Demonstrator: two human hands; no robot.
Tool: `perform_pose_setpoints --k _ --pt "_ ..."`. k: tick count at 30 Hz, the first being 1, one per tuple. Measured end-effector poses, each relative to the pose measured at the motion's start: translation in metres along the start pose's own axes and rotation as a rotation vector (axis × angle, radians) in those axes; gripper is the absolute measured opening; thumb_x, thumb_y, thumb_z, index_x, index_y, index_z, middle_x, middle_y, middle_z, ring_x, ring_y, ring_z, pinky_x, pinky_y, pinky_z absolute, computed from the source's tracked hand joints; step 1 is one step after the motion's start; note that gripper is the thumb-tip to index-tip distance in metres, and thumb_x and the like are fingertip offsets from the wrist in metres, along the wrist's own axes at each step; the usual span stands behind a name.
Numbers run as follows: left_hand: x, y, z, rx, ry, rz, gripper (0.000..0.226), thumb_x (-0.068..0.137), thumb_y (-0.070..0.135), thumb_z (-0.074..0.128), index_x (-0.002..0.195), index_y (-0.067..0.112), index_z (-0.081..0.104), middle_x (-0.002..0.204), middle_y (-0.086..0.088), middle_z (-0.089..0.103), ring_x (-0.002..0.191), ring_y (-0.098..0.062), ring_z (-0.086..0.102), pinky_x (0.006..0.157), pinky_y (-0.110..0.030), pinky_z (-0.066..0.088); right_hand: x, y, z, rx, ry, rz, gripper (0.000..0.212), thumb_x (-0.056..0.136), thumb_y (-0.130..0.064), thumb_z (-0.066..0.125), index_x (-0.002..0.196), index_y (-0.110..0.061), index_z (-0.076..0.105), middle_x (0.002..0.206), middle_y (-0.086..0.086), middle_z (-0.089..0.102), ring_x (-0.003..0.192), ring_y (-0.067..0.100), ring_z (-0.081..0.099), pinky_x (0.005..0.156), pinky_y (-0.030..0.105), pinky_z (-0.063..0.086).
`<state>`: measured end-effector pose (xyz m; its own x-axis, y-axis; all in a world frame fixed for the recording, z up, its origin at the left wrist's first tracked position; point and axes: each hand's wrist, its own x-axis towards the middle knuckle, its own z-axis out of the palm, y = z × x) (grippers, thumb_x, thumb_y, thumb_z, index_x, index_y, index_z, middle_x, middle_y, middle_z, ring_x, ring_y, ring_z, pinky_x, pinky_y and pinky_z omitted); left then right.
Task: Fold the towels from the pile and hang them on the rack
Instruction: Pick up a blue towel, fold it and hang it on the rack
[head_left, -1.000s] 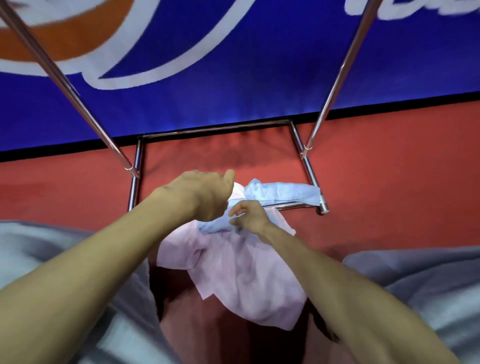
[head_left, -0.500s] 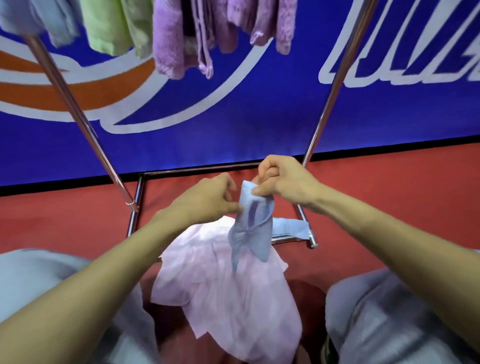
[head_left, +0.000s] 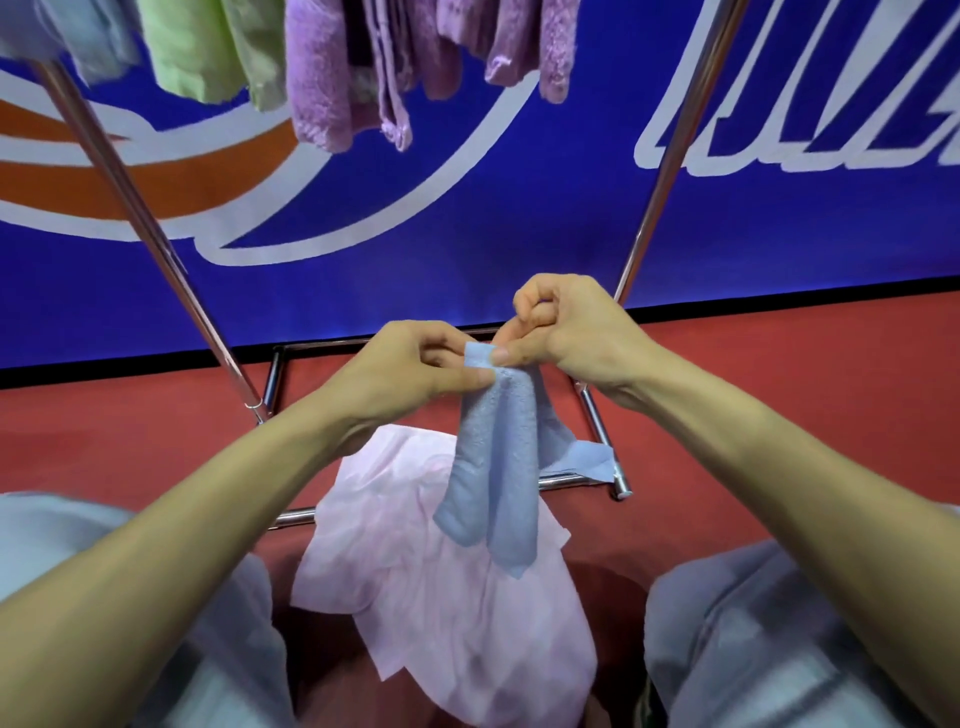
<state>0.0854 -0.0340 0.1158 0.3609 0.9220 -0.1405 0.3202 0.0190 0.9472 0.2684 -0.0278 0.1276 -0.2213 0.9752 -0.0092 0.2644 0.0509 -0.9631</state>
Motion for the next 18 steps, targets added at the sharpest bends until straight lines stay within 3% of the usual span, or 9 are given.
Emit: perform_pose_setpoints --k 2,5,9,12,15,18 --pt "-0.001 0.001 0.0 -0.016 0.006 0.019 0.033 0.068 0.024 0.081 0.093 0.006 0.071 0.09 -0.032 0.064 0.081 -0.019 0.055 0.084 -0.031 0.045 0.0 0.002 0.0 -0.001 0.012 0.006 0.044 0.067 0.016 0.074 0.069 -0.014 0.042 0.056 -0.001 0.068 0.063 0.018 0.064 0.064 0.024 0.051" --pt "-0.002 0.003 -0.001 -0.037 0.034 0.063 0.041 0.064 0.035 0.078 0.087 0.003 0.069 0.075 -0.017 0.057 0.07 -0.016 0.049 0.069 -0.024 0.042 -0.001 0.003 0.001 0.0 0.02 0.006 0.043 0.068 0.015 0.074 0.07 -0.014 0.043 0.065 0.01 0.069 0.06 0.013 0.065 0.064 0.027 0.051" --pt "-0.001 0.004 -0.004 -0.045 0.117 0.136 0.008 0.085 0.011 0.069 0.081 0.006 0.064 0.074 -0.012 0.061 0.067 -0.015 0.05 0.067 -0.028 0.042 0.001 0.0 0.003 -0.004 -0.008 -0.002 0.035 0.07 0.009 0.077 0.077 -0.014 0.051 0.069 0.005 0.066 0.062 0.014 0.06 0.066 0.03 0.051" --pt "0.0 0.006 -0.008 -0.052 0.199 0.2 0.013 0.09 0.007 0.062 0.079 0.013 0.061 0.071 -0.004 0.058 0.069 -0.014 0.051 0.069 -0.029 0.044 0.002 0.005 0.003 -0.097 -0.107 0.039 0.033 0.07 0.007 0.078 0.088 -0.012 0.058 0.072 0.003 0.064 0.065 0.015 0.059 0.07 0.034 0.052" --pt "0.0 0.008 -0.015 -0.086 0.301 0.227 0.012 0.093 0.011 0.059 0.081 0.015 0.059 0.074 -0.006 0.058 0.072 -0.017 0.052 0.072 -0.032 0.045 0.004 0.021 0.005 -0.452 -0.147 0.0 0.025 0.069 -0.003 0.079 0.089 -0.008 0.063 0.08 0.01 0.069 0.07 0.022 0.062 0.076 0.042 0.055" --pt "0.001 0.006 -0.026 -0.099 0.436 0.244 0.011 0.094 0.015 0.057 0.083 0.016 0.059 0.078 -0.014 0.059 0.074 -0.02 0.054 0.073 -0.034 0.048 0.004 0.035 0.002 -0.854 -0.185 -0.007 0.017 0.072 -0.016 0.075 0.078 -0.008 0.061 0.076 0.008 0.065 0.072 0.026 0.058 0.068 0.036 0.046"
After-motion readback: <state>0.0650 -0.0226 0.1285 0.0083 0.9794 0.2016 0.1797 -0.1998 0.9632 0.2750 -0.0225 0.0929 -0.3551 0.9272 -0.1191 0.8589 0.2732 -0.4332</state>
